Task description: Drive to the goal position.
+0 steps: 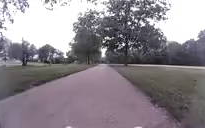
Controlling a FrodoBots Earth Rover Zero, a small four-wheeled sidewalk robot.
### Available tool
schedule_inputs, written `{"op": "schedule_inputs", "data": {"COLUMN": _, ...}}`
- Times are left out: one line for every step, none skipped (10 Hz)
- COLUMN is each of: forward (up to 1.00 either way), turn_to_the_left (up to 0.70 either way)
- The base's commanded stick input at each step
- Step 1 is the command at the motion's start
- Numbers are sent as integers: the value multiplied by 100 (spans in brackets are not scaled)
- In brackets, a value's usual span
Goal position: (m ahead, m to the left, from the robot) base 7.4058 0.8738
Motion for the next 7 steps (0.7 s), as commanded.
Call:
{"op": "schedule_inputs", "data": {"forward": 70, "turn_to_the_left": 0}}
{"op": "schedule_inputs", "data": {"forward": 70, "turn_to_the_left": 0}}
{"op": "schedule_inputs", "data": {"forward": 70, "turn_to_the_left": 0}}
{"op": "schedule_inputs", "data": {"forward": 70, "turn_to_the_left": 0}}
{"op": "schedule_inputs", "data": {"forward": 70, "turn_to_the_left": 0}}
{"op": "schedule_inputs", "data": {"forward": 70, "turn_to_the_left": 0}}
{"op": "schedule_inputs", "data": {"forward": 70, "turn_to_the_left": -1}}
